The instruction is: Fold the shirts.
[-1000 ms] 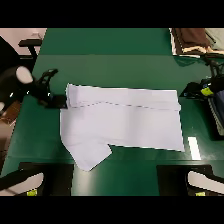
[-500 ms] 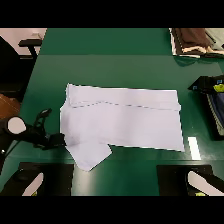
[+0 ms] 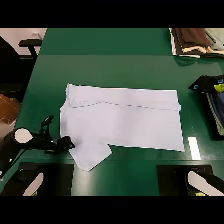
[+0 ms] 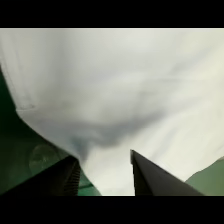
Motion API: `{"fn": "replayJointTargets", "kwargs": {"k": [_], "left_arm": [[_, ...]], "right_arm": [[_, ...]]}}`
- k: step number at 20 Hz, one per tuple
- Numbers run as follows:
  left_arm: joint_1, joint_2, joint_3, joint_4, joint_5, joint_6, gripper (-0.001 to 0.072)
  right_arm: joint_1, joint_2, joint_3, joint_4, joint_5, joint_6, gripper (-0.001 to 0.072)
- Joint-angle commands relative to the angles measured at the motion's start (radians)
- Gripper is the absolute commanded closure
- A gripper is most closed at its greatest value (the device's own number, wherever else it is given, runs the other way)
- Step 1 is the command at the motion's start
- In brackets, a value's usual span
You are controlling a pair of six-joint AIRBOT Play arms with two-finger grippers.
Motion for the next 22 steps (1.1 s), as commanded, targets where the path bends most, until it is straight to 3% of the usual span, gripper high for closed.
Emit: {"fn": "replayJointTargets", "kwargs": {"k": [1, 2, 3, 8, 9, 10, 14, 15, 19, 21, 22], "left_arm": [[0.000, 0.000, -0.016, -0.045, 0.047, 0.003, 0.0384], [0.000, 0.000, -0.008, -0.051, 0.038, 0.017, 0.0645], [0.000, 0.000, 0.010, -0.056, 0.019, 0.050, 0.0684], [0.000, 0.049, 0.156, -0.019, -0.084, 0.082, 0.0685], [0.000, 0.053, 0.180, -0.017, -0.093, 0.090, 0.0685], [0.000, 0.053, 0.201, -0.017, -0.102, 0.097, 0.0685], [0.000, 0.053, 0.209, -0.013, -0.100, 0.097, 0.0684], [0.000, 0.053, 0.209, -0.013, -0.100, 0.097, 0.0685], [0.000, 0.053, 0.209, -0.013, -0.090, 0.096, 0.0684], [0.000, 0.053, 0.209, -0.013, -0.079, 0.096, 0.0684], [0.000, 0.053, 0.209, -0.013, -0.080, 0.096, 0.0684]], "right_arm": [[-0.001, 0.001, 0.000, -0.003, 0.020, -0.004, 0.0307], [-0.008, 0.001, -0.002, -0.009, 0.044, -0.015, 0.0307], [-0.024, 0.002, -0.016, -0.011, 0.070, -0.019, 0.0307], [-0.222, 0.004, -0.283, -0.068, 0.203, -0.019, 0.0279], [-0.263, 0.004, -0.349, -0.111, 0.224, -0.019, 0.0170], [-0.299, 0.003, -0.415, -0.145, 0.231, -0.018, 0.0128], [-0.371, 0.003, -0.640, -0.134, 0.169, -0.018, 0.0146], [-0.371, 0.003, -0.673, -0.132, 0.143, -0.018, 0.0188], [-0.371, 0.003, -0.764, -0.119, 0.078, -0.013, 0.0195], [-0.371, 0.003, -0.771, -0.072, 0.042, -0.014, 0.0332], [-0.371, 0.004, -0.770, -0.044, 0.023, -0.017, 0.0356]]}}
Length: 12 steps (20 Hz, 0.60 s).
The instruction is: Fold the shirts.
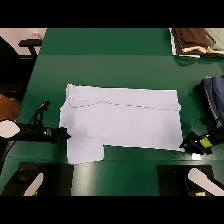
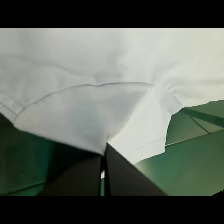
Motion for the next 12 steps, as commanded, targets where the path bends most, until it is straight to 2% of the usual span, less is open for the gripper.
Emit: {"fn": "replayJointTargets", "kwargs": {"k": [1, 3, 4, 8, 12], "left_arm": [[0.000, 0.001, 0.002, 0.000, 0.003, 0.001, 0.0684], [0.000, 0.001, 0.002, 0.001, -0.021, 0.002, 0.0685], [0.000, 0.001, 0.007, 0.007, -0.047, 0.002, 0.0687], [0.000, 0.030, 0.066, 0.083, -0.194, 0.001, 0.0688], [0.000, 0.147, 0.120, 0.082, -0.373, -0.036, 0.0685]], "right_arm": [[-0.003, -0.001, -0.033, 0.074, -0.093, -0.007, 0.0442], [-0.002, -0.001, -0.031, 0.098, -0.089, -0.042, 0.0673], [0.005, -0.001, -0.023, 0.093, -0.070, -0.044, 0.0694], [0.093, 0.033, 0.093, 0.078, 0.043, -0.043, 0.0696], [0.211, 0.192, 0.216, -0.057, 0.124, -0.030, 0.0695]]}}
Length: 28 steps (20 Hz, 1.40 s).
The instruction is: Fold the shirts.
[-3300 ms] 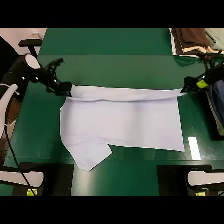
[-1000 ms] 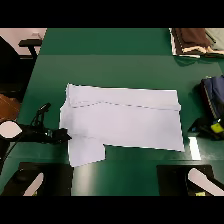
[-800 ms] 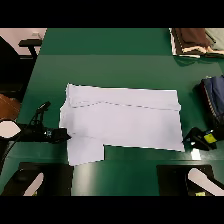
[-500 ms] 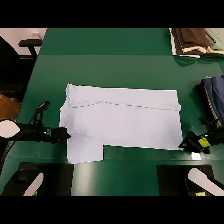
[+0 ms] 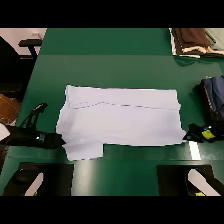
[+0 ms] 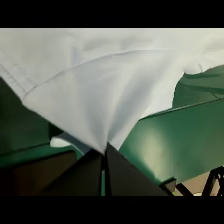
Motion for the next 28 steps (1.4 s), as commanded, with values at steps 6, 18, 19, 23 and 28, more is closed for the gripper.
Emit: {"fn": "replayJointTargets", "kwargs": {"k": [6, 18, 19, 23, 28], "left_arm": [[0.000, -0.090, 0.147, 0.025, 0.047, 0.052, 0.0685], [0.000, -0.811, 0.517, 0.093, 0.527, 0.171, 0.0681], [0.000, -0.817, 0.520, 0.093, 0.536, 0.171, 0.0680], [0.000, -0.816, 0.573, 0.093, 0.497, 0.171, 0.0278], [0.000, -0.816, 0.620, 0.029, 0.417, 0.171, 0.0281]], "right_arm": [[0.192, 0.062, 0.278, -0.120, -0.002, 0.075, 0.0695], [0.288, -0.570, 0.748, 0.036, -0.128, 0.073, 0.0676], [0.288, -0.601, 0.776, 0.078, -0.132, 0.050, 0.0538], [0.267, -0.649, 0.856, 0.133, -0.108, -0.014, 0.0235], [0.103, -0.631, 0.740, 0.179, -0.064, -0.035, 0.0179]]}}
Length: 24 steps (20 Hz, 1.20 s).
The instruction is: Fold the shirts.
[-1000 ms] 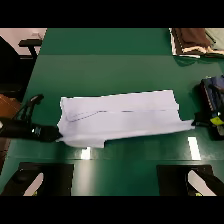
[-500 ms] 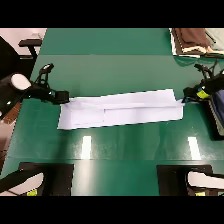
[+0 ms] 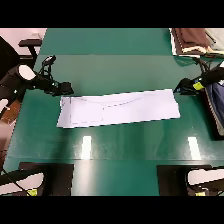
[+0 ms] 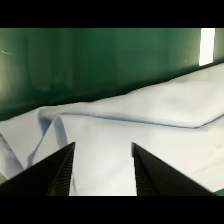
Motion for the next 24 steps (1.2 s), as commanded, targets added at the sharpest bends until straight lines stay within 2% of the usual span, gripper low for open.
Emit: {"fn": "replayJointTargets", "kwargs": {"k": [1, 2, 3, 4, 9, 10, 12, 13, 18, 24], "left_arm": [[0.000, -0.005, 0.021, -0.068, -0.027, 0.002, 0.0281], [-0.008, -0.005, 0.021, -0.089, -0.015, 0.001, 0.0286], [-0.020, -0.006, 0.021, -0.098, -0.004, 0.002, 0.0468], [-0.042, -0.006, 0.021, -0.098, 0.011, 0.003, 0.0688], [-0.184, -0.006, 0.021, -0.100, 0.143, -0.011, 0.0678], [-0.210, -0.007, 0.021, -0.099, 0.161, -0.030, 0.0684], [-0.261, -0.021, 0.022, -0.102, 0.219, -0.070, 0.0683], [-0.286, -0.036, 0.026, -0.114, 0.249, -0.082, 0.0684], [-0.418, -0.233, 0.161, -0.172, 0.274, -0.077, 0.0684], [-0.531, -0.480, 0.362, -0.205, 0.223, -0.077, 0.0684]], "right_arm": [[-0.118, -0.009, -0.097, 0.084, 0.019, -0.044, 0.0179], [-0.150, -0.017, -0.140, 0.125, 0.020, -0.081, 0.0180], [-0.167, -0.029, -0.174, 0.154, 0.017, -0.095, 0.0180], [-0.175, -0.040, -0.206, 0.170, 0.002, -0.095, 0.0180], [-0.119, -0.095, -0.274, 0.256, -0.068, -0.126, 0.0189], [-0.095, -0.101, -0.270, 0.255, -0.083, -0.127, 0.0273], [-0.053, -0.098, -0.240, 0.254, -0.101, -0.129, 0.0623], [-0.040, -0.088, -0.214, 0.254, -0.097, -0.130, 0.0695], [0.025, 0.044, -0.016, 0.256, 0.037, -0.114, 0.0695], [0.177, 0.210, 0.152, 0.257, 0.046, -0.024, 0.0695]]}}
